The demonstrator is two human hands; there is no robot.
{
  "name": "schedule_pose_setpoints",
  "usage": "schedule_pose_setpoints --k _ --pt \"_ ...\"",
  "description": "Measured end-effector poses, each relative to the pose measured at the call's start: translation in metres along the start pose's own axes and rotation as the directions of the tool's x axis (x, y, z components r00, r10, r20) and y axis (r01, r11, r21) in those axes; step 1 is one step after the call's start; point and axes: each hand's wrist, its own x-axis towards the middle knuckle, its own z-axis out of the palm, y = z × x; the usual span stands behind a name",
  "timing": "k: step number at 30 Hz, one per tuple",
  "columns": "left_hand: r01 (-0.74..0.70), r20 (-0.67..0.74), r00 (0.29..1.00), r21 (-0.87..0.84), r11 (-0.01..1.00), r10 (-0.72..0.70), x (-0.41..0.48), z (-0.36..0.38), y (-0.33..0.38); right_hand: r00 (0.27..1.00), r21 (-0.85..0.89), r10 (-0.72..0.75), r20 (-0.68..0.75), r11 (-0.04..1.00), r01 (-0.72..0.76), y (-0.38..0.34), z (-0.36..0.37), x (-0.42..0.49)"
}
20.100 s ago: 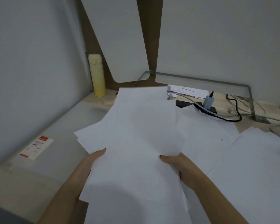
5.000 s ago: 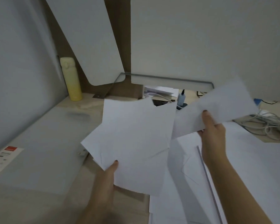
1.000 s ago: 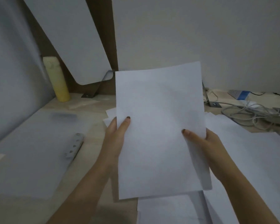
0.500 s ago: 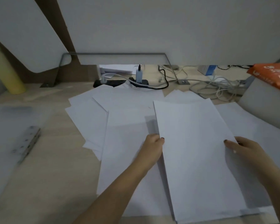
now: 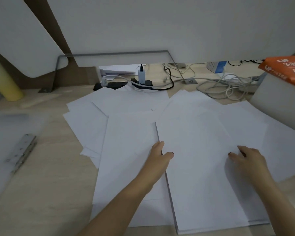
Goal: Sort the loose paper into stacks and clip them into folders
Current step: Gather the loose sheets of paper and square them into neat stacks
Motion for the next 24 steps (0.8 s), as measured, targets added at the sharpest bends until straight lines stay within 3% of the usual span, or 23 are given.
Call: schedule_pose_setpoints --k 5,10,14,21,24 --pt "-0.004 0.008 1.0 -0.066 0.998 0.004 -0.008 0.003 0.006 0.999 0.058 0.018 0.033 0.998 -0.02 -0.004 0.005 -0.004" --pt "0.021 0.002 1.0 -0.113 0.993 -0.021 -0.008 -0.001 0.006 0.982 0.158 0.146 0.117 0.974 -0.163 -0.005 -0.009 0.008" --pt "0.051 0.001 0.999 -0.14 0.989 -0.051 -0.008 -0.006 0.003 0.97 0.127 0.146 0.193 0.977 -0.172 -0.008 -0.014 0.01" --pt "0.028 0.063 0.998 -0.096 0.995 -0.022 -0.004 -0.014 0.002 0.995 0.059 0.085 0.049 0.994 -0.088 -0.008 -0.006 0.011" --pt "-0.086 -0.109 0.99 0.013 0.996 0.087 0.0 -0.035 0.001 0.999 0.017 0.02 -0.048 1.0 -0.019 -0.013 -0.001 0.003"
